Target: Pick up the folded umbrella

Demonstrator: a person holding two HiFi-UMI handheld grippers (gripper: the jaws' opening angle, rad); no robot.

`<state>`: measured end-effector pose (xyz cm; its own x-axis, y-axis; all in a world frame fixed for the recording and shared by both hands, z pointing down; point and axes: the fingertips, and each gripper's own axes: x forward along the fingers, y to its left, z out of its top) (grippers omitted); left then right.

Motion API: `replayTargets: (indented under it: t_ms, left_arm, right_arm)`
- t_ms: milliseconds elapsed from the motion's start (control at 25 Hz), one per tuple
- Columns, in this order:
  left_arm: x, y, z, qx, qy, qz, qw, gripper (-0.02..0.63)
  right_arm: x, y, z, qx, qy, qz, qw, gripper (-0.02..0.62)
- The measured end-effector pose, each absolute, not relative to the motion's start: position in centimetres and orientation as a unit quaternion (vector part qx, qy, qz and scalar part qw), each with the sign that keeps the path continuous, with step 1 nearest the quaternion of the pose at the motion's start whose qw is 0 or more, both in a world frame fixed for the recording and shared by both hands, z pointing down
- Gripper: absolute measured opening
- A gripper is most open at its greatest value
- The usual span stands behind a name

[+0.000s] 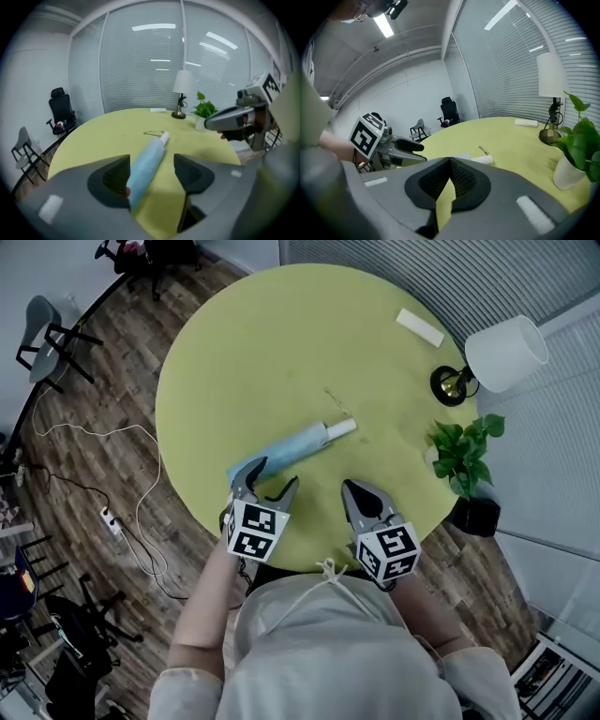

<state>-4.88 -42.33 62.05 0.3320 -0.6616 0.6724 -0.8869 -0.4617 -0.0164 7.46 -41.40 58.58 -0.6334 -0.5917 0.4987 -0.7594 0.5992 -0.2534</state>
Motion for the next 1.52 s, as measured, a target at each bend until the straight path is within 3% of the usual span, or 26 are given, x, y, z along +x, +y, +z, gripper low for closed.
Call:
replayTargets:
  t_ms: [240,400,1000,1520]
  left_arm:
    - [-4.3,-44.3,65.8,0.793,-0.393,0.441,0.151,0.337]
    - [-4.0,-45.5,68.6,0.787,-0.348,0.485,0.157,0.342]
    - [-4.8,-46.6,74.8,0.764,-0.256,0.565,0.180,0.329]
    - [-4.7,-47.0,75.1,0.774,-0.244,0.548,0.201,0.335]
  right_arm:
    - [7.6,-42.8,60.2,0.376,-0.872,0.243,0.196,-0.002]
    - [7.4,-43.2,61.0,0.366,-0.872,0.251,0.205,-0.002]
    - [7.6,-45.1,62.2,0.374,-0.862,0.269,0.211,-0.001]
    - [10.3,-47.3,61.8,0.430,-0.835,0.277,0.202,-0.002]
